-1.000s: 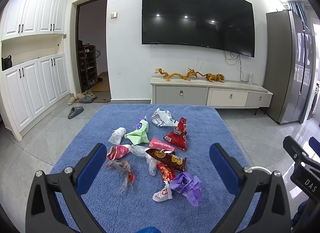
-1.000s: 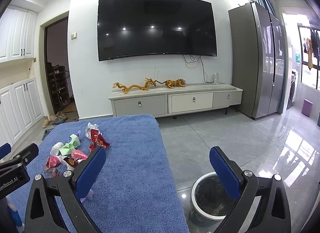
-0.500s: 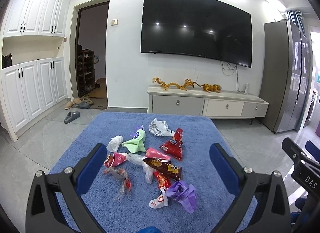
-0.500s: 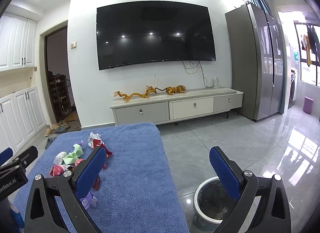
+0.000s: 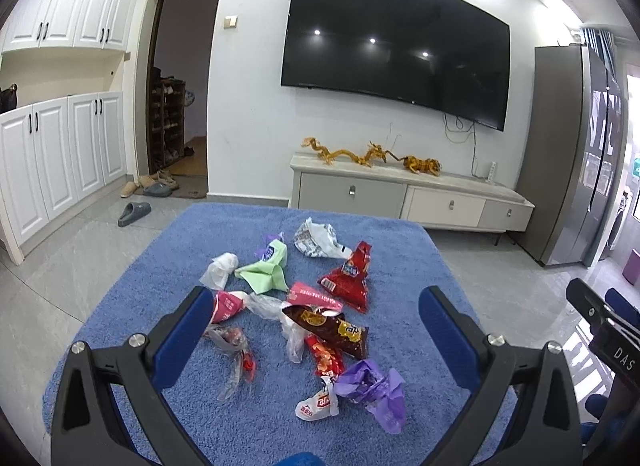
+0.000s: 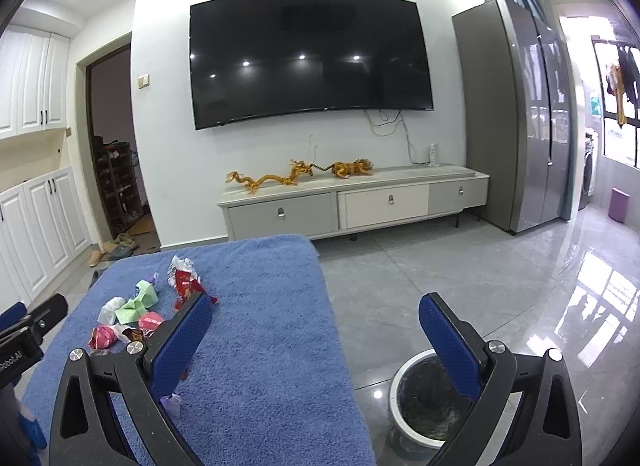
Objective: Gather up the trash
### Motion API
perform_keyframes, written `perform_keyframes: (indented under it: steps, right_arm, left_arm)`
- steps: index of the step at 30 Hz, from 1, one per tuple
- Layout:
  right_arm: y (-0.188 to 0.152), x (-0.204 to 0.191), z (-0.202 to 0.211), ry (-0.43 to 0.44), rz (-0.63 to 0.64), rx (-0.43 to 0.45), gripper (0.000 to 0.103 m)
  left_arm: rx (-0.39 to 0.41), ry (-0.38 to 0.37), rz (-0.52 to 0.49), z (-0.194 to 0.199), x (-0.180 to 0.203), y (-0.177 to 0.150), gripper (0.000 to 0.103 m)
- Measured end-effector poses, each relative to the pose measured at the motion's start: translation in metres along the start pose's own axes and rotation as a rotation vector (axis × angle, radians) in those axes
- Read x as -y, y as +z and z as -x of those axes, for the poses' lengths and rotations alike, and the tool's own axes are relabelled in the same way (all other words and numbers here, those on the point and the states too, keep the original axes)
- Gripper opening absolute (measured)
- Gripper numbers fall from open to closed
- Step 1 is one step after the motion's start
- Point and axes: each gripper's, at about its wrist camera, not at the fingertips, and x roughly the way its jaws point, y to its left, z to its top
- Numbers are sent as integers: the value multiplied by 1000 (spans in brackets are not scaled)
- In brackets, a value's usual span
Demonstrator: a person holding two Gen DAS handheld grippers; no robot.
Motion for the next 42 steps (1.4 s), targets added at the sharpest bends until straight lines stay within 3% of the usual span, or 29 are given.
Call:
perform_keyframes:
  steps: [13,21,24,29,33,36,40,42]
  right_arm:
    - [-11,-27,-32,65,72,-86,103]
    - [-13,-35,-44,64,83,-99,103]
    - [-14,-40,-51,105,82,-124,103]
    - [-21,-66,-62,243,121,-181,103]
    - [-36,-94,-75,362,160,-251,103]
    - [-47,-115,-84,446,188,-304,103]
    - [-60,-130,-93,553,186,-377,103]
    - [-65,-129,-91,579,171,-411,94]
  left_arm:
    - [-88,-32,49,-36,-37,-8,103]
    - [-79,104,108,-47,-107,-5,103]
    - [-95,134,139,-51,-137,-6,103]
    - [-132,191,147,-56,-173,-12,103]
    - [-172,154,181,-60,-192,-17,101]
    - [-192,97,159,-62,-186,-22,97]
    - [-240,-19,119,-71,-165,-29,84]
    - [-263,-66,101,-75,-153,-33,79]
